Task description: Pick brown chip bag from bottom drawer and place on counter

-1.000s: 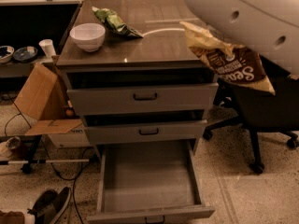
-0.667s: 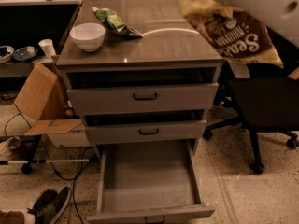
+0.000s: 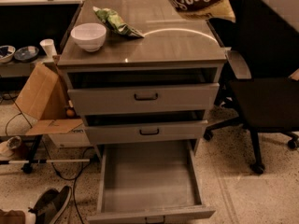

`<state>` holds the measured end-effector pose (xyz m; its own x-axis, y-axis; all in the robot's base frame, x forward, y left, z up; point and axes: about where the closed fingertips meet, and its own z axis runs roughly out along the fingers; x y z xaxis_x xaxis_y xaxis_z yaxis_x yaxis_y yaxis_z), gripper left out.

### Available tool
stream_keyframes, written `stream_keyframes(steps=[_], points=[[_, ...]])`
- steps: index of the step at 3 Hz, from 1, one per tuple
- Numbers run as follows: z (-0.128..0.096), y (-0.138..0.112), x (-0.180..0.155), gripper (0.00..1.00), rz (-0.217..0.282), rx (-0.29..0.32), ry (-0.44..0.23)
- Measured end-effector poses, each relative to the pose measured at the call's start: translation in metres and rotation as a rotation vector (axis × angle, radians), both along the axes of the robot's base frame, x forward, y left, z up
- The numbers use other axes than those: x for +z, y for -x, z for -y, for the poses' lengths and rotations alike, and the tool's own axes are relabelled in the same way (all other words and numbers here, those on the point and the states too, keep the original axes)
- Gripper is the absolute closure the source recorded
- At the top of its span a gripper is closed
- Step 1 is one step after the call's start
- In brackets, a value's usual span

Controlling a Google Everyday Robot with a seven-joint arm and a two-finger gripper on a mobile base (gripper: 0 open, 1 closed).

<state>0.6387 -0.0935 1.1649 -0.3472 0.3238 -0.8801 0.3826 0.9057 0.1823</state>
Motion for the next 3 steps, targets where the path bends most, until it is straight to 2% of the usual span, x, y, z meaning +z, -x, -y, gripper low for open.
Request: stream_keyframes(steps=[1,3], points=[[-0.033,-0.039,0.003,1.00,-0.027,0.058,-0.014],[-0.058,-0.112,-0.046,1.00,-0.141,0.112,-0.041]])
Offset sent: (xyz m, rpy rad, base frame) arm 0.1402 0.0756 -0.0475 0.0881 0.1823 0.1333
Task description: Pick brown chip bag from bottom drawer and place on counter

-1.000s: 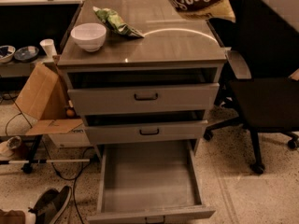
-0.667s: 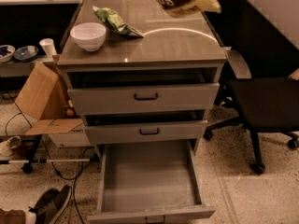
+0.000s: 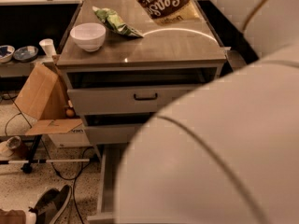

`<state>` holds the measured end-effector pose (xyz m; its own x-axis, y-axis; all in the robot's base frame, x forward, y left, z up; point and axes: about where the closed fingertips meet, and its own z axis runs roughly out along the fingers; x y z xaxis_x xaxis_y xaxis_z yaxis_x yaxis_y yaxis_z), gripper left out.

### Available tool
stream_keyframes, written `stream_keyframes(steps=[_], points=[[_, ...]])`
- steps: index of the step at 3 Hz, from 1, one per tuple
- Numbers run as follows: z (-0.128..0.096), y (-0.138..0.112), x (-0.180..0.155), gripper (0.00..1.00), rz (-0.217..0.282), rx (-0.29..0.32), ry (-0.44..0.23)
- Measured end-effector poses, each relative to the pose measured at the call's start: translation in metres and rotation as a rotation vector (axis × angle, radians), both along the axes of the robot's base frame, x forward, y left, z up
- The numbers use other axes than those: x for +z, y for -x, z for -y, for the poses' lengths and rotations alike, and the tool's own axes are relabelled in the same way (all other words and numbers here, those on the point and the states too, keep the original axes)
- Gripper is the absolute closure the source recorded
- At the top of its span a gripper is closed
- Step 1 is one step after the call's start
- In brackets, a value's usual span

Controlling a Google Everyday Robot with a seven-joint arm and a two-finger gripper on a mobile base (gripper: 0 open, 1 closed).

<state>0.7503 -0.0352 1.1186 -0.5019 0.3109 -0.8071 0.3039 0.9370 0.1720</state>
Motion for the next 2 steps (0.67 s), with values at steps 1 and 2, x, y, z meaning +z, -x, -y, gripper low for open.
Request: stream_keyframes(steps=[1,2], points=[[-0.010,-0.027,-0.030,1.00,-0.056,0.050,-0.026],[-0.021,-0.046,-0.055,1.00,-0.107,0.115,-0.076]])
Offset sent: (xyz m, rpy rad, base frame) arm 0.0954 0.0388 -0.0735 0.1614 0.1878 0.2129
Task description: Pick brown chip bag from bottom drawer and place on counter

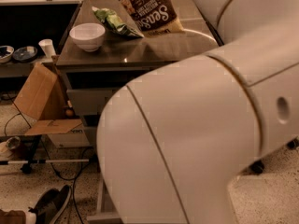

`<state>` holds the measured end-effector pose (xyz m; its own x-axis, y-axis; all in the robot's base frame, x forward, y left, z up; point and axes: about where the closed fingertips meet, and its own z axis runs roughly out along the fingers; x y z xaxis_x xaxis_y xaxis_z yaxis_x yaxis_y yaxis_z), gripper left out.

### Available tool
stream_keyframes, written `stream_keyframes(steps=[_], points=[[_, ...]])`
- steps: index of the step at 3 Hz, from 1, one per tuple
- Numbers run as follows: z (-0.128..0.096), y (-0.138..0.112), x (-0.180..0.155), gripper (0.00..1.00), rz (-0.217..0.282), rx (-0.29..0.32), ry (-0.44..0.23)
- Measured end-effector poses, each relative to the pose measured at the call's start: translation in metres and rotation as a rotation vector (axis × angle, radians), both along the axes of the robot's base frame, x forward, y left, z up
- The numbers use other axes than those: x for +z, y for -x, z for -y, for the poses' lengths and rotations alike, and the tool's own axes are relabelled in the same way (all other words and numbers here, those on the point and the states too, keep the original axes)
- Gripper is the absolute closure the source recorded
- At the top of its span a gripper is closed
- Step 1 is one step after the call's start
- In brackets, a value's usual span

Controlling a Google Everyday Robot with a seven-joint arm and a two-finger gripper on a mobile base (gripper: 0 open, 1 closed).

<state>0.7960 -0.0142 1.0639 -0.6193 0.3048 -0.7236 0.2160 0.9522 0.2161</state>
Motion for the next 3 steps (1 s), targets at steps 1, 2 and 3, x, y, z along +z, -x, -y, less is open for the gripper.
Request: stream_keyframes(steps=[1,2,3], points=[[-0.016,-0.014,-0.020,1.00,-0.036,0.079,-0.056],[-0.029,-0.025,-0.037,1.00,-0.064,0.142,-0.090],[-0.036,-0.032,-0.062,1.00,-0.110,0.204,-0.142]])
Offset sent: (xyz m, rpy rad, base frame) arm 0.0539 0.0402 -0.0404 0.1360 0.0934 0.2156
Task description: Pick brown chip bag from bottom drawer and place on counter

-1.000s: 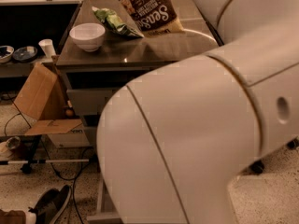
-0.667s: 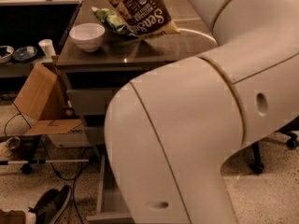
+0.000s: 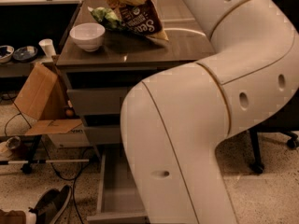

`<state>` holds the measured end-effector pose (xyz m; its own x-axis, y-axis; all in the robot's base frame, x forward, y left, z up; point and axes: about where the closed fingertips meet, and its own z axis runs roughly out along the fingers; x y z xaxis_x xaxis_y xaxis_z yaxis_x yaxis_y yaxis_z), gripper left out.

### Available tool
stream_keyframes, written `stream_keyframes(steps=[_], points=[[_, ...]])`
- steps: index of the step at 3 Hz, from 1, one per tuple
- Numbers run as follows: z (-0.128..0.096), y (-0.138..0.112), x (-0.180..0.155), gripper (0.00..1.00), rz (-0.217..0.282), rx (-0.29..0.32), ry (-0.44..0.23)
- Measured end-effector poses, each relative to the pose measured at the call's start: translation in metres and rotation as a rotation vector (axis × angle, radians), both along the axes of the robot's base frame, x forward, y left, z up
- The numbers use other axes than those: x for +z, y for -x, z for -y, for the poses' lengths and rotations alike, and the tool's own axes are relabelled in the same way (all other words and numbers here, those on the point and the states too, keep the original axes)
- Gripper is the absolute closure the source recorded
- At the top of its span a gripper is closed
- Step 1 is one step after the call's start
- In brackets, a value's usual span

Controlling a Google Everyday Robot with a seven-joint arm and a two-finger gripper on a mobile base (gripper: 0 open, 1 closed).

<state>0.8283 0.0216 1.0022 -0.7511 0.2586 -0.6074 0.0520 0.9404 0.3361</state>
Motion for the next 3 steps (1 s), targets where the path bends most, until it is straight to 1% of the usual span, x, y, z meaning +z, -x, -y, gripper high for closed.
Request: stream_keyframes(steps=[1,2,3], points=[[-0.004,-0.006,-0.031,1.00,-0.062,0.047,-0.055],[0.004,-0.011,-0.056,1.00,-0.119,0.046,-0.099],[0.035,-0.018,-0.081,1.00,-0.177,-0.024,-0.131]])
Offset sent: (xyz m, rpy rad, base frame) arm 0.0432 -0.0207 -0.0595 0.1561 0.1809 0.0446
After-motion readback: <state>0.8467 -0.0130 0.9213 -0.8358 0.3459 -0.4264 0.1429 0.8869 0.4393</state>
